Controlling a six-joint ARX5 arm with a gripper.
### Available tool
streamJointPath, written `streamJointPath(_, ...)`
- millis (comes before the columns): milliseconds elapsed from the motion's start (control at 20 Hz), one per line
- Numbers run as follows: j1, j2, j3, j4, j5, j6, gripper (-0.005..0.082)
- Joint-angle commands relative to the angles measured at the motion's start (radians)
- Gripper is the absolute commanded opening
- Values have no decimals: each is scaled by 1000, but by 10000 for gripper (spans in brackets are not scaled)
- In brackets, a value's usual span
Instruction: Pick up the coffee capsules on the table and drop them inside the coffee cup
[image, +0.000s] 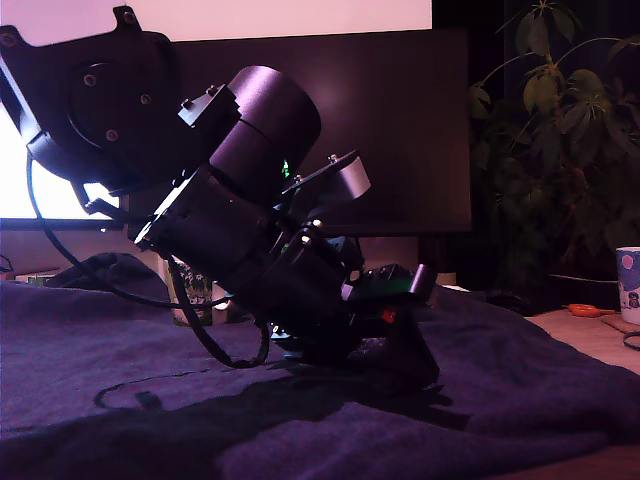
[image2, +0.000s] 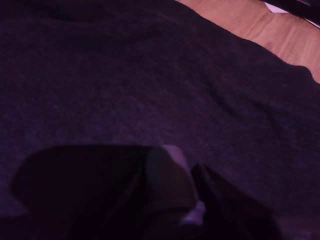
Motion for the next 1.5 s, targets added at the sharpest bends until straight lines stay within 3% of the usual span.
streamJointPath(0,2,26,-1,8,5,0,272)
streamJointPath(950,148,-127,0,-37,8,39,265)
streamJointPath(1450,265,-221,0,-83,8,58,266)
